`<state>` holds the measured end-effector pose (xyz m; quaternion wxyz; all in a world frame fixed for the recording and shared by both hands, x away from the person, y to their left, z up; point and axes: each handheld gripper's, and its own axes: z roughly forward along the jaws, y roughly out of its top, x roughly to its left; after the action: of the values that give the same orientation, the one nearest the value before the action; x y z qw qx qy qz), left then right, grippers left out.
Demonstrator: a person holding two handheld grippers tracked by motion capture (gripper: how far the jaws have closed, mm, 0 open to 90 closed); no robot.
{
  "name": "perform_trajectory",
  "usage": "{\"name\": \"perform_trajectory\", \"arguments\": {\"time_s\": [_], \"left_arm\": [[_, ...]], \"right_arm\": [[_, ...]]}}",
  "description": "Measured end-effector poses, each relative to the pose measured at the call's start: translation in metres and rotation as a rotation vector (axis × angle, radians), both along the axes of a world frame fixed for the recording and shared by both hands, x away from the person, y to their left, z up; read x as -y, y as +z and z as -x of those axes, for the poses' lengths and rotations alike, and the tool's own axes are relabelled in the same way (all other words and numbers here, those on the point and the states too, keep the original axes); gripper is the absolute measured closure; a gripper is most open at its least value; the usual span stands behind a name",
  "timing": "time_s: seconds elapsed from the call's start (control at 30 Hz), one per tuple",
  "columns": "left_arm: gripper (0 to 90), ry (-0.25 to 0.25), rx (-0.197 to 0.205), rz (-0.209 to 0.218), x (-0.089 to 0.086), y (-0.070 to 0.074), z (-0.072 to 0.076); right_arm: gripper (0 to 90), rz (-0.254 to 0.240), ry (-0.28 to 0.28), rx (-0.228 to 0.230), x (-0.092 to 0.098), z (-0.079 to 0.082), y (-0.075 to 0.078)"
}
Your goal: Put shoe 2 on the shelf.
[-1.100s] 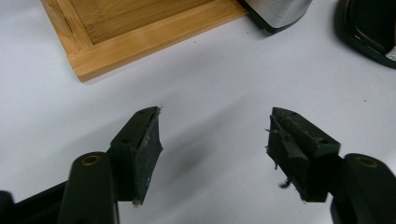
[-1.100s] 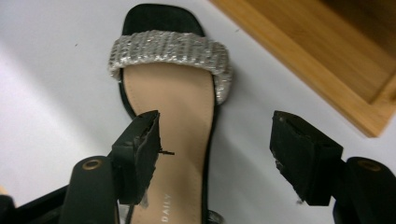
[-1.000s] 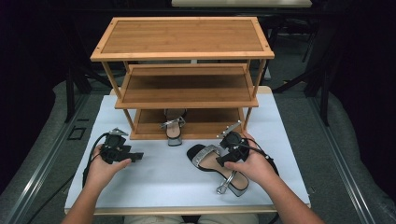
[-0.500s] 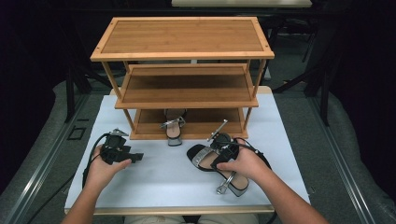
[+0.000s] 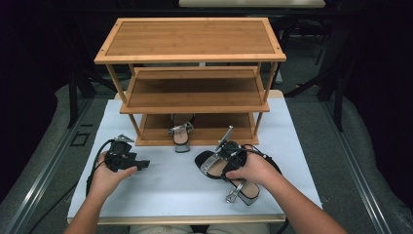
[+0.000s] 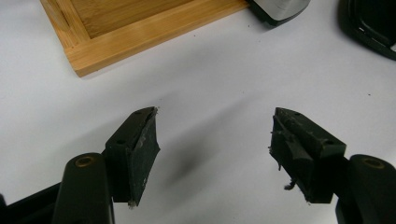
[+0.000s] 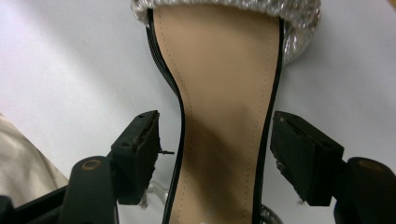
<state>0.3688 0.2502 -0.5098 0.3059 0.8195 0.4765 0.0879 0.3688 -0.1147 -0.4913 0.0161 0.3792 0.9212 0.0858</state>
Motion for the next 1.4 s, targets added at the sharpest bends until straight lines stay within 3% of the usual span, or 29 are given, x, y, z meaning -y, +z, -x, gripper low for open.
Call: {"name": "perform_trajectory", "arguments": {"time_s": [0.43, 0.47, 0.5, 0.73, 1.17, 1.4], "left_arm": [[31.7, 0.001, -0.008, 0.000, -0.001, -0.002, -0.001], [31.7, 0.003, -0.011, 0.002, -0.001, -0.003, -0.001], [31.7, 0.004, -0.010, 0.000, -0.001, -0.003, -0.001], [31.7, 0.004, -0.014, -0.001, -0.001, -0.005, -0.002], [31.7, 0.006, -0.017, -0.002, -0.001, -0.005, -0.002], [31.7, 0.007, -0.021, -0.002, -0.002, -0.006, -0.002]], "right_arm": [[35.0, 0.026, -0.041, -0.062, 0.005, -0.001, -0.010], [35.5, 0.041, -0.038, -0.089, 0.006, -0.002, -0.009], [36.2, 0.030, -0.043, -0.078, 0.006, -0.002, -0.011], [39.4, 0.054, -0.060, -0.115, 0.005, -0.002, -0.016], [41.5, 0.055, -0.078, -0.119, 0.008, -0.001, -0.013], [42.0, 0.015, -0.085, -0.118, 0.014, 0.005, -0.006]]}}
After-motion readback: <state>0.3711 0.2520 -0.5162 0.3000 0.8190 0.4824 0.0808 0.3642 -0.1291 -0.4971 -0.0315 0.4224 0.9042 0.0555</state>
